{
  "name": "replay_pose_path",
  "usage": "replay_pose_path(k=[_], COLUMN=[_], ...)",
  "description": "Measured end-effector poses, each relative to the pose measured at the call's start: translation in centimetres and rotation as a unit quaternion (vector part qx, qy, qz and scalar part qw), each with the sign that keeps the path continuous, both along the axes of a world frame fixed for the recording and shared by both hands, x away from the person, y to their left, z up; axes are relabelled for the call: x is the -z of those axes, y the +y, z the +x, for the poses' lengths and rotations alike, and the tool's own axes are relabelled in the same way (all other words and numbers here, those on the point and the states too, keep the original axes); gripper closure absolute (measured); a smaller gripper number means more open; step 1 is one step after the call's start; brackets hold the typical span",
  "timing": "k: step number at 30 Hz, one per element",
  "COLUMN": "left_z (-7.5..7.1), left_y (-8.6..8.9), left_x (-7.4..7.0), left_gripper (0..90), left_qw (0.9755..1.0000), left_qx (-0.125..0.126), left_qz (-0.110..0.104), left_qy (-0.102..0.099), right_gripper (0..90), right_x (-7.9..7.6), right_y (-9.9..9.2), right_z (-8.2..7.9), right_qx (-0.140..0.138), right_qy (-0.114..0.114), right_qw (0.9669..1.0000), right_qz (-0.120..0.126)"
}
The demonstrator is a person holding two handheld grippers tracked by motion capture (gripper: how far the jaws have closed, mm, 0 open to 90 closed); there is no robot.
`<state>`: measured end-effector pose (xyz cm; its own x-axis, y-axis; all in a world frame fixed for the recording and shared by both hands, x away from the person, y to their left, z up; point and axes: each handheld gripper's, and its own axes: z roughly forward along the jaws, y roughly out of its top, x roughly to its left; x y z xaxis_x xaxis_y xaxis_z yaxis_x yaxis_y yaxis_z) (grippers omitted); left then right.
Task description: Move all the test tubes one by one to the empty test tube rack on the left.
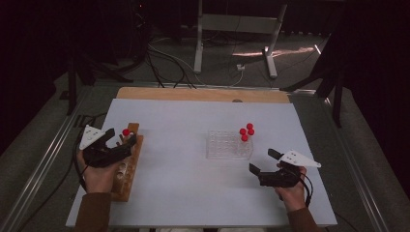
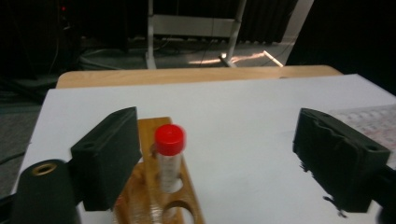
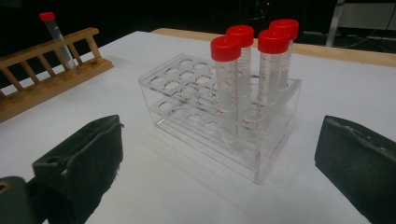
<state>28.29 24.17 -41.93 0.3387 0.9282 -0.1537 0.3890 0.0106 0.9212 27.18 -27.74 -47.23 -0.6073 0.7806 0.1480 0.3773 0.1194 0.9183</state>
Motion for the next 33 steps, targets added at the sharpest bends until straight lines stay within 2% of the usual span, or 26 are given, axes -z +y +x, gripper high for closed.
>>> replay_pose_path(k=[4, 7, 10, 14, 17, 21, 27, 30, 33], left_z=[-0.9, -1.4, -1.8, -2.2, -2.3, -2.2, -2.4, -2.4, -2.5], left_y=[-0.8, -1.2, -1.6, -1.8, -1.9, -2.1, -2.5, -2.6, -2.6], left_x=[-0.3, -0.4, -0.5, -0.4, -0.1, 0.5, 0.6, 0.5, 0.5], left_gripper=[2.4, 1.2, 0.7, 0.7, 0.8, 0.7, 0.8, 0.8, 0.8], left_qw=[0.9997, 0.9993, 0.999, 0.9984, 0.9984, 0.9987, 0.9983, 0.9981, 0.9979], left_qx=[0.017, 0.019, 0.025, 0.017, 0.018, 0.023, 0.03, 0.032, 0.031], left_qz=[-0.012, -0.021, -0.018, -0.027, -0.025, -0.027, -0.032, -0.037, -0.041], left_qy=[-0.012, -0.026, -0.032, -0.046, -0.047, -0.037, -0.037, -0.036, -0.039], right_gripper=[1.0, 1.0, 1.0, 2.7, 3.3, 6.3, 18.8, 32.4, 45.3], right_x=[-0.1, -0.4, -0.8, -1.2, -1.3, -1.2, -1.1, -0.8, -0.5], right_y=[0.0, 0.0, -0.1, -0.1, 0.0, 0.4, 0.9, 1.1, 1.4], right_z=[0.1, 0.3, 0.5, 0.7, 1.1, 1.9, 3.7, 4.4, 4.8], right_qx=[0.002, 0.004, 0.009, 0.015, 0.019, 0.027, 0.045, 0.045, 0.049], right_qy=[-0.002, -0.004, -0.007, -0.01, -0.008, -0.003, 0.002, 0.002, -0.012], right_qw=[1.0, 1.0, 0.9999, 0.9998, 0.9998, 0.9996, 0.9985, 0.998, 0.9965], right_qz=[0.0, 0.0, 0.002, -0.005, -0.007, -0.011, -0.03, -0.044, -0.067])
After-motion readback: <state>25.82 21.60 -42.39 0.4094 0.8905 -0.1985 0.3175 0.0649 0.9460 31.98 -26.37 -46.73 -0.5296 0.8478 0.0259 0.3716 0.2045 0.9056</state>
